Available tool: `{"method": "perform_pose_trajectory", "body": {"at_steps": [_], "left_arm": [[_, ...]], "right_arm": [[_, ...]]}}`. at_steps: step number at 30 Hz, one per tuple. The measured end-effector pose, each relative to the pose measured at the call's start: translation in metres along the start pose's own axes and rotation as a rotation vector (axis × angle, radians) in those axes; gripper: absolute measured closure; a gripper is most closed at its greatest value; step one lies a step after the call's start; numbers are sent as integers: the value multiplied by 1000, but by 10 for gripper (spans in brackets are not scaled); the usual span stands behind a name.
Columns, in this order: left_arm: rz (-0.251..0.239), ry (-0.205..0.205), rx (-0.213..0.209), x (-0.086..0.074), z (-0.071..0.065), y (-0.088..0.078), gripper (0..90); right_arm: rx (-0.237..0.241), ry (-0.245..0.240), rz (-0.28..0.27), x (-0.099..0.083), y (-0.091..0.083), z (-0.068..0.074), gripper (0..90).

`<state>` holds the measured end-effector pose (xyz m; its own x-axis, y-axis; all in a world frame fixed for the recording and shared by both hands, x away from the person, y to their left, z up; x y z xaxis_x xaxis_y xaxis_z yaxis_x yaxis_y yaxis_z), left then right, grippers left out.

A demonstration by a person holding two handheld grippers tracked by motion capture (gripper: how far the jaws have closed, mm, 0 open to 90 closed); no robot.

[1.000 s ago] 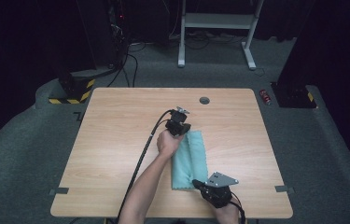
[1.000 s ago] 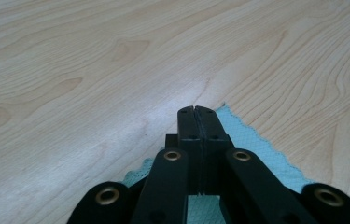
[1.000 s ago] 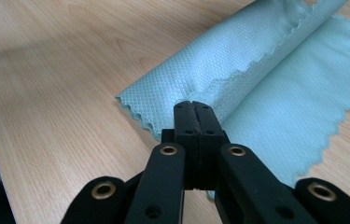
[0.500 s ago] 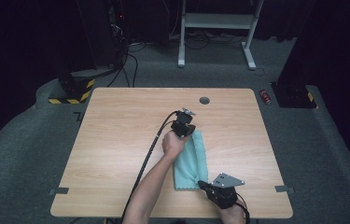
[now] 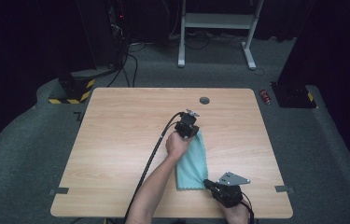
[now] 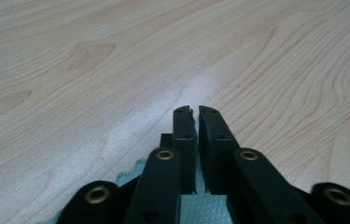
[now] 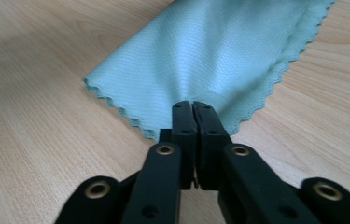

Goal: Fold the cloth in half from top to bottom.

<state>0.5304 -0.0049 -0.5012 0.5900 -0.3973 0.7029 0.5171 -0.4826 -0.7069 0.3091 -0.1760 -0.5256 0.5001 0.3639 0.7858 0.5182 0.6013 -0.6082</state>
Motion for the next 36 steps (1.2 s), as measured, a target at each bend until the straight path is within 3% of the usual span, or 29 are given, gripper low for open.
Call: {"method": "perform_pose_trajectory", "body": {"at_steps": [5, 10, 14, 20, 23, 28, 33, 36], "left_arm": [[-35, 7, 4, 2, 0, -10, 711], [-27, 23, 30, -1, 4, -17, 657], [-35, 20, 64, -10, 7, -27, 591], [-33, 49, 121, -36, 10, -49, 522], [-52, 29, 140, -49, 15, -60, 501], [-65, -17, 137, -67, 21, -73, 482], [-69, -37, 122, -79, 21, -79, 470], [-61, -45, 112, -85, 20, -80, 460]], "right_arm": [[-16, 1, -5, 2, -3, -2, 806], [-36, -22, -5, 14, 0, -7, 798], [-58, -16, -1, 31, 9, -24, 798], [-82, 24, 12, 63, 33, -52, 788], [-92, 60, 14, 79, 47, -65, 775], [-128, 94, 54, 100, 75, -80, 745], [-142, 135, 75, 105, 95, -92, 747], [-132, 153, 93, 104, 102, -96, 817]]}}
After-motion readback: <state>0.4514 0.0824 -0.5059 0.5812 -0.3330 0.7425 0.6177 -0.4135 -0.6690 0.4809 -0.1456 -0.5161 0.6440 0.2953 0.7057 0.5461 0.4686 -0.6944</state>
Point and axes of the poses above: each handheld gripper's, and its own axes: y roughly forward along the jaws, x roughly out of its top, z roughly to its left, the point moved 1 cm from there along y, roughly forward along the jaws, and after that the axes turned 1 degree about y, right-handed, at the moved point
